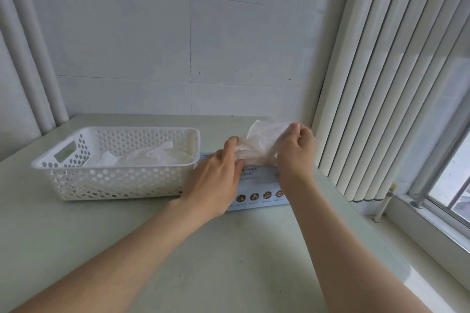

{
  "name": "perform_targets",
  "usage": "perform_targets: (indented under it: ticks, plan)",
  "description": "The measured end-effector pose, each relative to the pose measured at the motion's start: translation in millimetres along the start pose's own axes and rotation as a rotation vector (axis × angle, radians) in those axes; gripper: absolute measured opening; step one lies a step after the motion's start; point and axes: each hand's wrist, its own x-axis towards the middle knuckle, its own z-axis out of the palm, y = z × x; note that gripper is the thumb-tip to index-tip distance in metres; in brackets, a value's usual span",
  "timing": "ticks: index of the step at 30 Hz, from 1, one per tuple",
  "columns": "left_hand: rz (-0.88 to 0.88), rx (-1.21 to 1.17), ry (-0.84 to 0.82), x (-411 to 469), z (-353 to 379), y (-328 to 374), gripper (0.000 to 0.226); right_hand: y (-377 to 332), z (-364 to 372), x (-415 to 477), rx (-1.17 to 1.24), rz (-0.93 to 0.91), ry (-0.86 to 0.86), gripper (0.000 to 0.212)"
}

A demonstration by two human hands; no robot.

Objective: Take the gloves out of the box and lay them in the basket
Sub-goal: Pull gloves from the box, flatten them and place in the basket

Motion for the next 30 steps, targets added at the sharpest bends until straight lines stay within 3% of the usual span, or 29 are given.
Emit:
perform_targets:
  ticks: [4,15,20,30]
  plan:
    - [0.083,-0.022,0.016,-3,-4,4,0.057,1,-4,6,0.052,0.096,0.043,0.031]
    - [0.113,-0.006,0.000,1,-2,-3,0.049,1,-8,10,0.261,0.275,0.158,0.031]
    - [0.050,-0.016,-0.020,5,-4,-3,0.033,-4,-5,6,0.208,0.175,0.231,0.029]
    - [-0.011,-0.024,-0.082,6,-6,7,0.029,-28,-12,-3,0.036,-0.199,0.411,0.017]
